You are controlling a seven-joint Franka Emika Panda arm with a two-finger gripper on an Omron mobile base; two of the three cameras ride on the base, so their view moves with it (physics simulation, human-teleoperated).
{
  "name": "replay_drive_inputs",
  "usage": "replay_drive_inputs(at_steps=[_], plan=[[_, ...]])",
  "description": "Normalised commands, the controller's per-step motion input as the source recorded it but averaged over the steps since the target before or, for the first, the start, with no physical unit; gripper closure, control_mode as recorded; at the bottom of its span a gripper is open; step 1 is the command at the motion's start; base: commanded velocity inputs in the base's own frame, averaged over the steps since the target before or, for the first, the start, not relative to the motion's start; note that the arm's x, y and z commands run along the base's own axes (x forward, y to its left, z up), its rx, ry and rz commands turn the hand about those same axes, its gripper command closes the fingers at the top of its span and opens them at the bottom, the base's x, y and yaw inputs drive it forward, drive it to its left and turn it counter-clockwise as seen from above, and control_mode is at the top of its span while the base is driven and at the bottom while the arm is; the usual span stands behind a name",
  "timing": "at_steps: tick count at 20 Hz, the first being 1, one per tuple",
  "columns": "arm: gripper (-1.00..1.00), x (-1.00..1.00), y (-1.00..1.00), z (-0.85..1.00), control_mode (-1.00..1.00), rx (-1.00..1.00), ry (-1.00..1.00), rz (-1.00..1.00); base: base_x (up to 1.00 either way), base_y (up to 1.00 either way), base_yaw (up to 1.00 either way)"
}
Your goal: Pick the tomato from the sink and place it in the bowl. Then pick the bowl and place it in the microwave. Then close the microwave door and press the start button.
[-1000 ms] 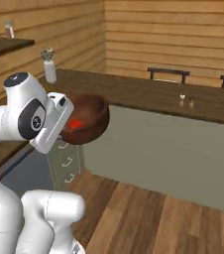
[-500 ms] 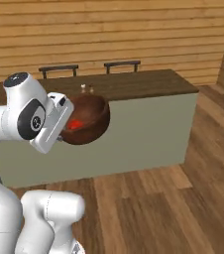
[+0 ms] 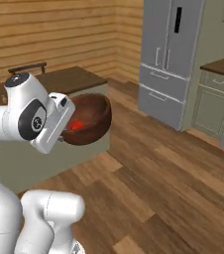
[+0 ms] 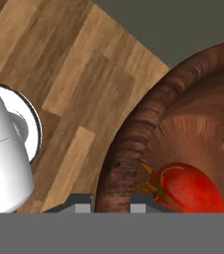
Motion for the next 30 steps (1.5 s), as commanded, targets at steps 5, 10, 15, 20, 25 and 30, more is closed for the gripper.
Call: replay_drive_inputs(at_steps=[5, 10, 15, 20, 25, 30], plan=[[1.0, 0.0, 0.0, 0.0, 1.0, 0.0, 0.0, 0.0, 0.73, -0.08, -0.59], [1.0, 0.0, 0.0, 0.0, 1.0, 0.0, 0.0, 0.0, 1.0, -0.11, -0.29], [1.0, 0.0, 0.0, 0.0, 1.0, 0.0, 0.0, 0.0, 1.0, -0.49, -0.23], [1.0, 0.0, 0.0, 0.0, 1.0, 0.0, 0.0, 0.0, 1.0, -0.45, -0.24], [1.0, 0.0, 0.0, 0.0, 1.0, 0.0, 0.0, 0.0, 1.0, -0.27, -0.18], [1.0, 0.0, 0.0, 0.0, 1.0, 0.0, 0.0, 0.0, 1.0, -0.48, -0.02]])
